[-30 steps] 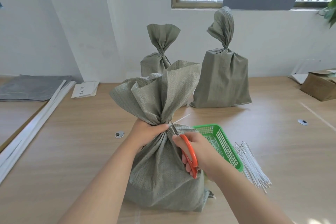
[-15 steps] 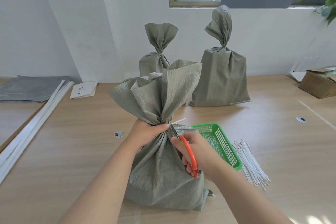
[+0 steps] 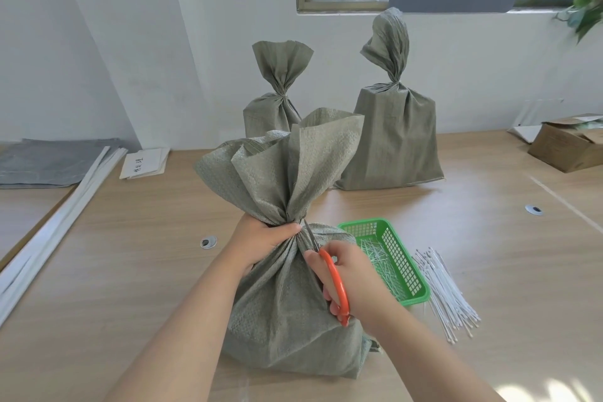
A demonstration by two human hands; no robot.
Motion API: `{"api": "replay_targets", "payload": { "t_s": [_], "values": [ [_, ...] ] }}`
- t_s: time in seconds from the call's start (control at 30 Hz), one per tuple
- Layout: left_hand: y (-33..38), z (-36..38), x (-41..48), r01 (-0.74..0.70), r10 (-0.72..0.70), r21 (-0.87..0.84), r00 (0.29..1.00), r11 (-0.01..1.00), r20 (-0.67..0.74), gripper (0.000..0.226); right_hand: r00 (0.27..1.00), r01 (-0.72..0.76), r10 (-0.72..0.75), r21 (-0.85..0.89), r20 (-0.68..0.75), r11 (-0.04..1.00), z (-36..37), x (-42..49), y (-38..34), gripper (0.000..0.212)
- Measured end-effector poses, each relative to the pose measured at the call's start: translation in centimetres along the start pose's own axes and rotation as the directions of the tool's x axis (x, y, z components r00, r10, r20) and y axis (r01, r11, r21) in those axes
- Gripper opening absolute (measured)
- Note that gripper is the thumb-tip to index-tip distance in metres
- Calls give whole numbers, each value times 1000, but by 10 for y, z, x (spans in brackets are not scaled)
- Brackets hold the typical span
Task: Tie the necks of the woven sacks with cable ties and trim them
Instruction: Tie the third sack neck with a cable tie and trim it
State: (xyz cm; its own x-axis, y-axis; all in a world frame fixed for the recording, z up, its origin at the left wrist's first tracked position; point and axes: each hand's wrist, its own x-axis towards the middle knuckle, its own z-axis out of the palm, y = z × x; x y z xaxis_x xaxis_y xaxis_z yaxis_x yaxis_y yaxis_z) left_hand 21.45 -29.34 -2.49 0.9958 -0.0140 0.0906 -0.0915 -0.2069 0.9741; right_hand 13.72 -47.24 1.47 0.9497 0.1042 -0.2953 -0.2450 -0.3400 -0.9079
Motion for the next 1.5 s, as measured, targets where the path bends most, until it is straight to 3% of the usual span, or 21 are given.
{"api": "replay_targets", "payload": {
  "t_s": [0.3, 0.47, 0.57, 0.67, 0.77, 0.87, 0.93, 1.07, 1.23, 1.33, 1.5],
  "values": [
    [-3, -5, -4, 63, -62, 0, 996, 998, -63, 29, 995, 66, -53, 160, -81, 985, -25, 5, 11, 26],
    [1, -3, -8, 101, -101, -7, 991, 995, -90, 29, 986, 140, -106, 288, -129, 947, -52, 15, 25, 40],
    [0, -6, -7, 108, -107, 1, 987, 994, -116, 29, 986, 131, -89, 313, -144, 941, -66, 22, 41, 37],
    [-1, -7, -6, 124, -122, 7, 986, 992, -114, 27, 986, 56, -26, 181, -164, 982, -76, 35, 72, 28],
    [-1, -6, -4, 118, -116, 11, 987, 993, -114, 31, 977, -68, 22, -207, -213, 976, -76, 46, 116, 27],
    [-1, -6, -2, 118, -115, 11, 986, 993, -118, 32, 980, -138, 20, -611, -197, 779, -69, 51, 160, 31],
    [-2, -6, -1, 113, -112, 0, 986, 994, -125, 30, 983, -165, 48, -722, -180, 671, -64, 51, 183, 29],
    [-2, -5, 0, 117, -118, -17, 984, 993, -136, 37, 976, -217, 135, -763, -169, 609, -55, 50, 221, 15],
    [-3, -5, 3, 117, -120, -33, 983, 993, -138, 36, 936, -341, 296, -705, -192, 621, -46, 49, 264, 20],
    [-5, -5, 5, 112, -116, -32, 981, 993, -153, 25, 930, -354, 315, -704, -192, 616, -40, 47, 283, 23],
    [-9, -6, 6, 105, -111, -47, 982, 993, -153, 22, 924, -375, 313, -675, -219, 635, -33, 39, 316, 5]
  ]
}}
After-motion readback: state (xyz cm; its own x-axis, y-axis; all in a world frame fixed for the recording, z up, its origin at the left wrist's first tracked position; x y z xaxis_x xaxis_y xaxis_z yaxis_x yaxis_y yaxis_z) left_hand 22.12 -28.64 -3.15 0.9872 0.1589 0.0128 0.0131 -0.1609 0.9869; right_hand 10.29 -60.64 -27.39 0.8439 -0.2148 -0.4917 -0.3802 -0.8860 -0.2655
